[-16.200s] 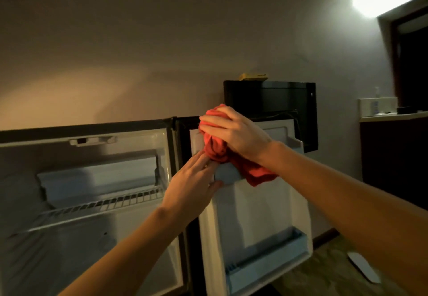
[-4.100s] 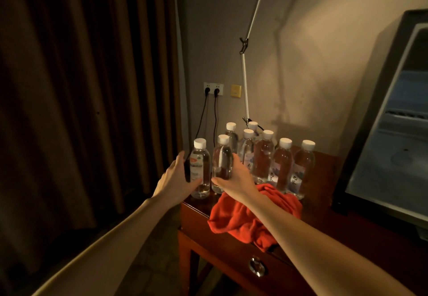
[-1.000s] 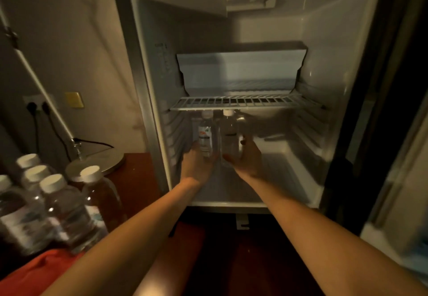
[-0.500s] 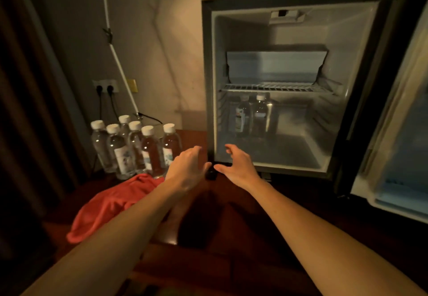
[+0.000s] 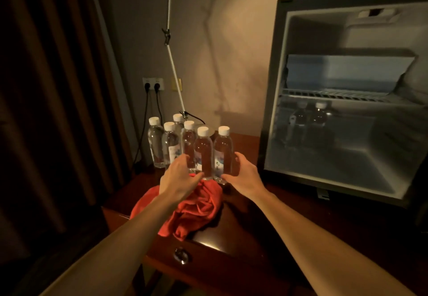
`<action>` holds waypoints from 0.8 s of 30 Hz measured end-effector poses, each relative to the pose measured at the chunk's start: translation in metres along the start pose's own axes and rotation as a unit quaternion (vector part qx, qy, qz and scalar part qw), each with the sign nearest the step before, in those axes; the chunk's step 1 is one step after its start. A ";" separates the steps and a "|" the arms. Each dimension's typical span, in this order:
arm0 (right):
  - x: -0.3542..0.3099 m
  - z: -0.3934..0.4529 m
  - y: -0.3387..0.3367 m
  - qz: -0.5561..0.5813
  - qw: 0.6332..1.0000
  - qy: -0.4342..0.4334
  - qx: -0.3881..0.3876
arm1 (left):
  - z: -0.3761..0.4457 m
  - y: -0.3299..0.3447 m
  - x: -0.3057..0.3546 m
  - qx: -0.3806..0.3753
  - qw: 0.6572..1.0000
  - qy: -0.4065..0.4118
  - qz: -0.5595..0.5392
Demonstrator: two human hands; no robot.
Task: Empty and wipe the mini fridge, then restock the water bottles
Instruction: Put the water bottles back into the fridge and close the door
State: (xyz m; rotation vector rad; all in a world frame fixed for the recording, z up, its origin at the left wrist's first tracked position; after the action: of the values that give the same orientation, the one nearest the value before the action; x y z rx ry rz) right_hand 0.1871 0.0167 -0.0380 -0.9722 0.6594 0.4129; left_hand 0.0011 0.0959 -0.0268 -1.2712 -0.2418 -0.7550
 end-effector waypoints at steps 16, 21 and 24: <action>0.023 0.036 0.030 0.094 0.993 0.026 0.060 | 0.044 0.048 -0.003 -0.021 0.987 -0.002 -0.160; 0.025 0.025 0.027 0.094 0.993 0.019 0.065 | 0.042 0.047 0.000 -0.014 0.986 0.005 -0.165; 0.026 0.013 0.015 0.093 0.992 0.014 0.078 | 0.032 0.042 0.008 -0.019 0.984 0.016 -0.179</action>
State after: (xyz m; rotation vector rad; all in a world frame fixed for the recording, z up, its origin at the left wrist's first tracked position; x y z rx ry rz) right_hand 0.2018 0.0366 -0.0599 -0.7714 0.7994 0.5049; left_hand 0.0409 0.1261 -0.0453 -1.2648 -0.4391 -1.0904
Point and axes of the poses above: each hand's wrist, its own z-axis towards the middle knuckle, its own y-axis out of the palm, x = y × z, the point moved 4 cm from there along z, towards the middle knuckle, and after that the axes turned 10 degrees about -y, right-handed, at the moved point
